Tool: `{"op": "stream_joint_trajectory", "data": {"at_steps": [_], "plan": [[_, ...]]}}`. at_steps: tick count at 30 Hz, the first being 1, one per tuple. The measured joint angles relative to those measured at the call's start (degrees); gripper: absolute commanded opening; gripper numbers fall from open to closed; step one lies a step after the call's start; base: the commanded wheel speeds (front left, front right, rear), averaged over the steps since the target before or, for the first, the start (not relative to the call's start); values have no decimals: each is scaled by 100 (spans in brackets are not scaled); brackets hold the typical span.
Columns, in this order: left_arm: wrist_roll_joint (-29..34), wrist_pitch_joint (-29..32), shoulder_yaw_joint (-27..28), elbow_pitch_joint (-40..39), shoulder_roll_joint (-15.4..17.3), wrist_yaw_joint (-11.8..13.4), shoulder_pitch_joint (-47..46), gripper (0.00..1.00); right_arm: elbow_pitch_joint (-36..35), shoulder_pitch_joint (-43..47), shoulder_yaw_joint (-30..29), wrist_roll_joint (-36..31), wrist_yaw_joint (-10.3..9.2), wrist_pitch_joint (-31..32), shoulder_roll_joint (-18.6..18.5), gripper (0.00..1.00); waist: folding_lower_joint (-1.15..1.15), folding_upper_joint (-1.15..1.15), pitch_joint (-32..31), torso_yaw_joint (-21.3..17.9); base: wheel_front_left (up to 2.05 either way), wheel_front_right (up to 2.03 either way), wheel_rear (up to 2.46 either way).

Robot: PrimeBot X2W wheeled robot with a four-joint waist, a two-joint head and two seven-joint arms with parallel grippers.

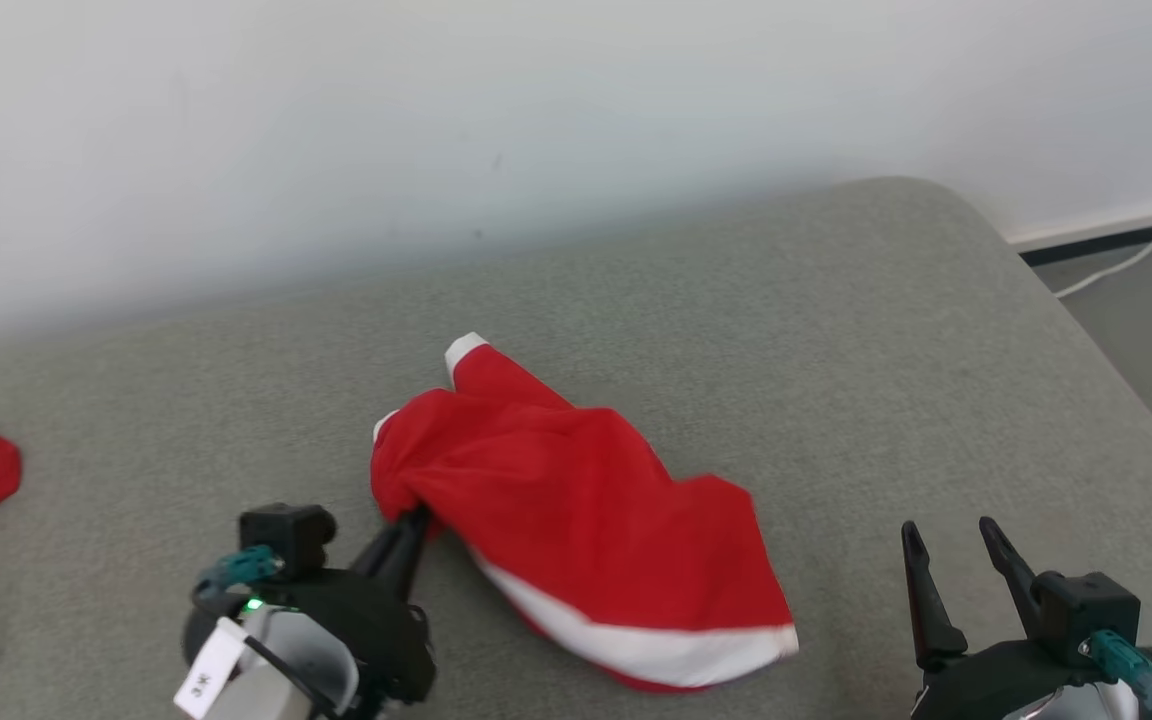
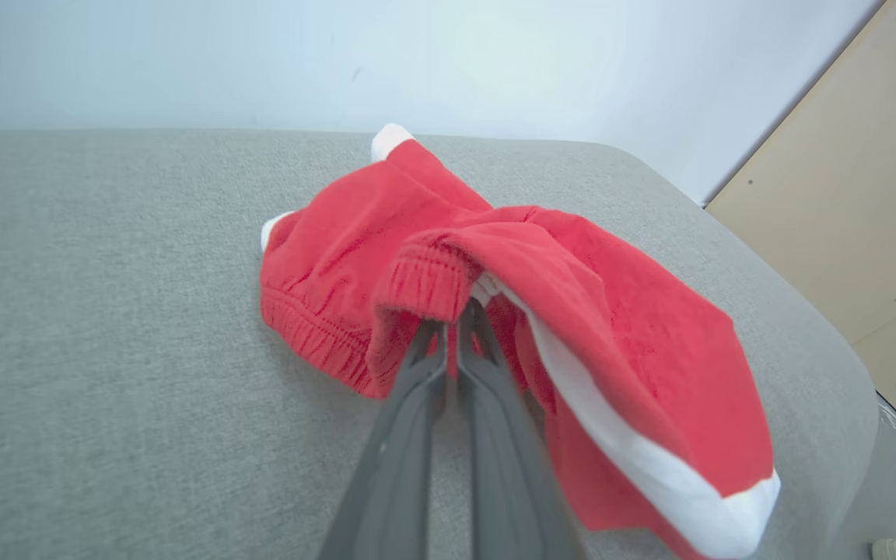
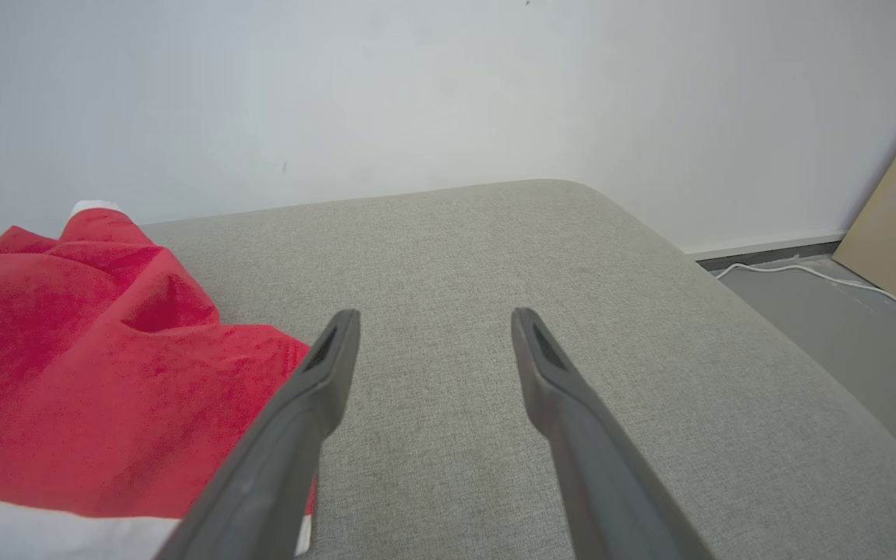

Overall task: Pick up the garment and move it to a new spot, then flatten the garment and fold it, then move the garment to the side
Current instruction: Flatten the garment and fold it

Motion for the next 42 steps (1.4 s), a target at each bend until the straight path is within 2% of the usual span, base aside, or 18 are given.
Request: {"op": "stream_joint_trajectory", "data": {"at_steps": [3,4,5,9,14,19,23,26,28,30,31,32,33,34,35,36,42], "plan": [[107,-33,114,-222,214,214,2,0,-3,93,0,0,0,-4,9,100,-1,0,-42,140,0,0,0],[193,-42,183,-358,442,370,14,0,-13,100,-3,0,0,-4,9,100,-1,0,-77,269,0,0,0],[224,-30,185,-380,499,414,25,0,-13,101,-3,0,0,-3,5,100,-1,0,-87,309,0,0,0],[355,102,140,-393,637,469,97,0,2,90,57,-1,2,60,-7,100,-1,0,-114,437,0,0,0],[408,293,-13,-428,735,517,421,3,127,90,438,36,272,533,15,100,-1,0,-143,480,0,0,0],[408,403,-66,-570,713,520,498,4,180,344,753,189,441,1081,51,100,-1,0,-160,504,0,0,0],[408,472,-81,-683,701,563,504,7,140,365,857,203,463,1328,99,100,-1,0,-167,507,0,0,0],[408,521,-85,-727,704,571,512,6,120,362,859,203,463,1457,103,100,-1,0,-168,495,0,0,0],[414,568,-73,-732,744,613,512,4,96,346,860,203,458,1517,104,100,0,0,-167,482,0,0,0],[469,619,-40,-720,857,642,511,7,44,336,854,203,442,1546,114,100,0,0,-168,466,0,0,0],[497,632,-13,-700,926,665,511,21,33,319,853,203,428,1568,116,100,0,0,-168,458,0,0,0],[512,672,1,-673,1007,667,508,30,18,305,847,203,419,1584,116,100,0,0,-168,449,0,0,0],[550,720,10,-634,1082,669,506,30,3,297,834,203,402,1607,116,100,0,-1,-168,439,0,0,0],[577,754,22,-595,1154,670,506,42,-2,293,823,203,399,1613,116,100,0,0,-167,430,0,0,0],[632,781,38,-547,1204,697,505,65,-3,292,817,203,398,1618,115,100,0,0,-166,421,0,0,0],[688,821,52,-491,1249,716,504,100,-10,292,809,202,393,1618,116,100,0,0,-165,411,0,0,0],[726,995,174,-279,1460,765,505,100,-127,282,719,201,302,1659,113,100,0,0,-150,367,0,0,0]]}}
